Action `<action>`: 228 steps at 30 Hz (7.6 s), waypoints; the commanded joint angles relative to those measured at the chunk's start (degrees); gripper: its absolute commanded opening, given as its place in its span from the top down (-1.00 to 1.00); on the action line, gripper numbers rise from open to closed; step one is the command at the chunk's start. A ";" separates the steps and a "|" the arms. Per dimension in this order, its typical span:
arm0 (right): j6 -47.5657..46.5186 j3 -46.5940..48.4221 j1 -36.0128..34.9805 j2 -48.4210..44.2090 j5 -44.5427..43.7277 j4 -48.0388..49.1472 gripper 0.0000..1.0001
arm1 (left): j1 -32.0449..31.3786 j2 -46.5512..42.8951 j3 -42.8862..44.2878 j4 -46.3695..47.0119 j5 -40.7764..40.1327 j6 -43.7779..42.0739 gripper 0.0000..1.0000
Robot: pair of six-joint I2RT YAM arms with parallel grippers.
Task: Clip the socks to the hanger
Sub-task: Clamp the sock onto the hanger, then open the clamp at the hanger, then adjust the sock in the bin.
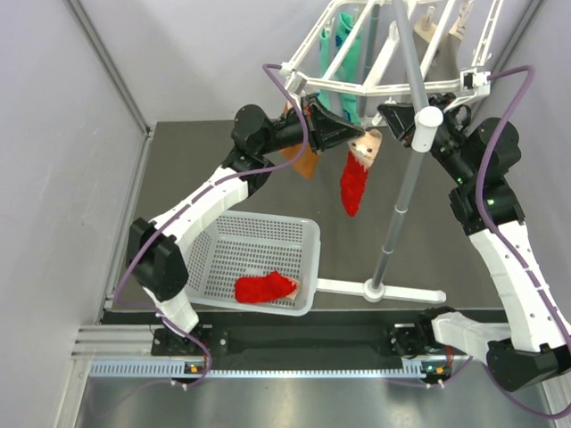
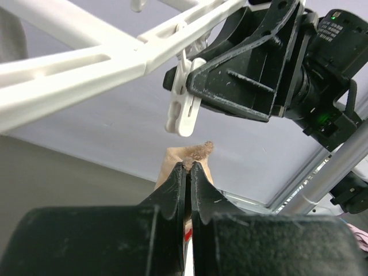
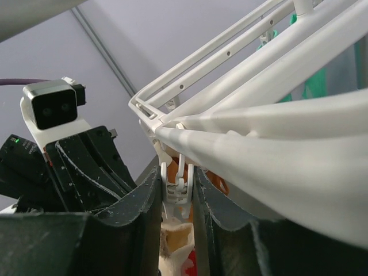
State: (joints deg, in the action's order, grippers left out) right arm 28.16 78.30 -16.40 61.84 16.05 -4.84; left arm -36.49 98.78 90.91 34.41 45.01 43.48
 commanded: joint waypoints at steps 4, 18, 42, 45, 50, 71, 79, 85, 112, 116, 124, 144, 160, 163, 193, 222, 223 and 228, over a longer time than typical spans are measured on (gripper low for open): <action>1.28 -2.36 -1.00 0.21 9.79 -8.61 1.00 | -0.25 0.79 4.71 4.35 0.25 1.86 1.00; 1.81 -1.93 -1.00 -0.15 10.05 -8.25 1.00 | -0.51 2.21 5.69 4.25 1.30 3.10 1.00; 1.46 -5.18 -1.00 -1.90 13.65 -7.73 1.00 | -0.42 0.80 7.70 1.71 -1.51 0.90 1.00; 1.37 -5.44 -1.09 -1.82 13.92 -7.73 1.00 | -0.42 0.80 7.79 2.59 -0.98 1.51 1.00; 1.46 -5.62 -1.00 -1.99 14.18 -7.81 1.00 | -0.42 0.27 7.26 3.03 -1.24 1.43 1.00; 0.40 -4.03 -1.00 -1.73 13.83 -9.31 0.67 | -0.51 0.80 7.70 9.35 -1.77 8.63 1.00; 1.02 -2.80 -1.00 -2.34 13.13 -9.31 0.10 | -0.51 1.85 8.31 10.50 -1.51 10.74 1.00; 1.28 -2.28 -1.09 -3.05 10.94 -10.62 -0.35 | -0.51 1.77 8.05 10.32 -1.59 10.83 1.00; -12.43 10.29 -1.00 -8.76 -11.93 -24.62 -0.09 | 4.50 -4.12 6.12 -9.72 -12.76 2.83 1.00; -10.85 10.73 -1.09 -6.92 -9.90 -20.93 0.05 | 5.46 -4.65 6.03 -10.07 -12.15 2.92 1.00; -6.46 9.78 -1.00 -3.22 0.02 -10.57 -0.02 | 7.05 -5.09 6.29 -10.16 -11.00 3.62 1.00; -0.92 4.14 -1.09 -1.46 7.24 7.73 -0.45 | 7.40 -5.35 5.94 -7.52 -9.24 6.26 1.00; 6.37 -3.24 -1.09 -2.87 4.34 20.40 -0.13 | 7.49 -5.36 5.68 -8.49 -10.56 6.44 0.82; 7.08 -3.42 -1.17 -2.61 3.64 20.66 -0.07 | 7.49 -5.18 5.85 -8.31 -10.39 6.70 0.77; 5.94 -0.61 -1.17 -2.52 -1.02 9.15 1.00 | 7.49 -19.48 -1.25 -39.28 -14.68 -13.13 -0.43; 4.18 -5.09 -1.09 -3.75 -0.85 7.65 1.00 | -16.42 -28.57 -49.25 -66.32 -53.01 7.31 -0.21; 4.18 -5.09 -1.09 -3.66 -0.76 7.65 1.00 | -16.42 -27.95 -49.86 -65.10 -53.45 7.23 -0.22; 4.53 -5.53 -1.09 -3.40 -0.32 7.92 1.00 | -16.33 -22.51 -50.22 -60.96 -52.75 4.86 -0.22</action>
State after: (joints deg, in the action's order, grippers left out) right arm 33.06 73.47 -16.99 59.00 15.94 3.20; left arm -52.71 74.30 40.51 -30.24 -5.54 48.95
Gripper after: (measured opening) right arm 0.180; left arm 0.616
